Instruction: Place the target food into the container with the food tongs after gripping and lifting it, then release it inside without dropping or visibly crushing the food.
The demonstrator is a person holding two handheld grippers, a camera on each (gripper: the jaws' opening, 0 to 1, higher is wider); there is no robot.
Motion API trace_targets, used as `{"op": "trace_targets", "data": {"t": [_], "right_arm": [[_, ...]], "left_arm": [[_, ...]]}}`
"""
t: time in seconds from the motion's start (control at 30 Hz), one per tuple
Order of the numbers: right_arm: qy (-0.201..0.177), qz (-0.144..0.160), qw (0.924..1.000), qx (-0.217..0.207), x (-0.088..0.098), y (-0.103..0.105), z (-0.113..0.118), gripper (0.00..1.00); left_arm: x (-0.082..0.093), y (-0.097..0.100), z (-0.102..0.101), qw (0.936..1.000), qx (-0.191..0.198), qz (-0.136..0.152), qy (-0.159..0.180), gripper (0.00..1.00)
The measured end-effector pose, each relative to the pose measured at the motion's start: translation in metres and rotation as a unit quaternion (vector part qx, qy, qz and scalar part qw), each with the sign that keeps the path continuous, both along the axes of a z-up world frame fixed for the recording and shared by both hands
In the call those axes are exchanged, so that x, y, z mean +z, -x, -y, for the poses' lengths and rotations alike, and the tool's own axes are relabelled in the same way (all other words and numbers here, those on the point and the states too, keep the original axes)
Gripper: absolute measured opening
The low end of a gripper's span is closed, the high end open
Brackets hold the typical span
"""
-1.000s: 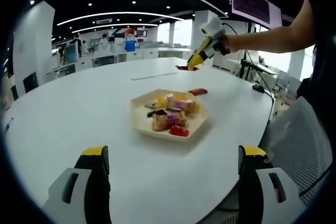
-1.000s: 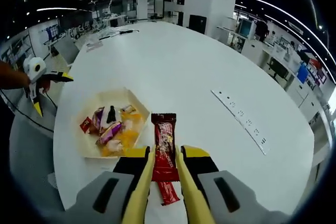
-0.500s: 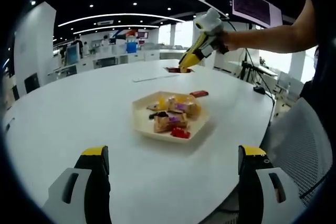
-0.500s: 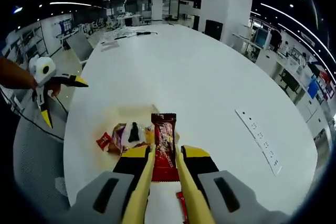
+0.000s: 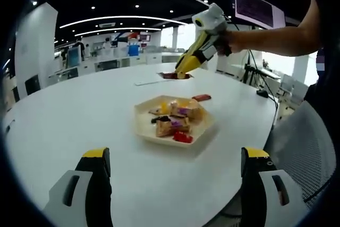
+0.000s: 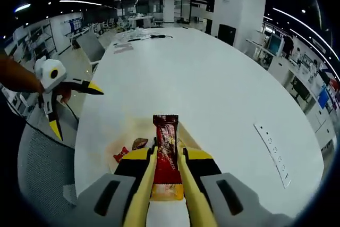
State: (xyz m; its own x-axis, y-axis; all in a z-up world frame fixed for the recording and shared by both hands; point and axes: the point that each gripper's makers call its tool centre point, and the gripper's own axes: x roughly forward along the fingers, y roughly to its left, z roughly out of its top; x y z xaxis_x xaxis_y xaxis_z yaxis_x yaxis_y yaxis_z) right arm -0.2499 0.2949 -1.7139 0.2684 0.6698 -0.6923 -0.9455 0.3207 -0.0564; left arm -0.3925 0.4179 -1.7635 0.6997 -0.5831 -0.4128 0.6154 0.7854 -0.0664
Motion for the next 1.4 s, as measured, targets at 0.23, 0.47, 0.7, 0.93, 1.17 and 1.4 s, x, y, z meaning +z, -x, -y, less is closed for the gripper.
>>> {"op": "trace_targets", "data": {"t": [0.23,0.47,0.7,0.93,1.17,1.4], "right_arm": [[0.002,-0.002,0.9998,0.017,-0.003,0.015,-0.014,0.22],[-0.008,-0.025,0.9991,0.033,-0.005,0.027,-0.018,0.26],[-0.025,-0.013,0.9991,0.032,0.003,0.025,-0.019,0.28],[-0.031,-0.003,0.9989,0.034,0.010,0.023,-0.018,0.29],[-0.038,0.014,0.9988,0.029,0.015,0.019,-0.013,0.29],[-0.050,0.037,0.9977,0.029,0.018,0.016,-0.004,0.29]], "left_arm": [[0.000,0.000,0.000,1.0000,-0.002,0.003,0.000,0.99],[0.002,0.000,0.001,1.0000,-0.004,0.006,-0.001,0.99],[0.001,0.001,0.002,0.9999,-0.007,0.008,-0.002,0.99],[0.001,0.001,0.002,0.9999,-0.010,0.007,-0.002,0.99],[0.001,0.001,0.003,0.9999,-0.010,0.006,-0.002,0.99],[0.000,0.002,0.004,0.9999,-0.013,0.004,-0.004,0.99]]}}
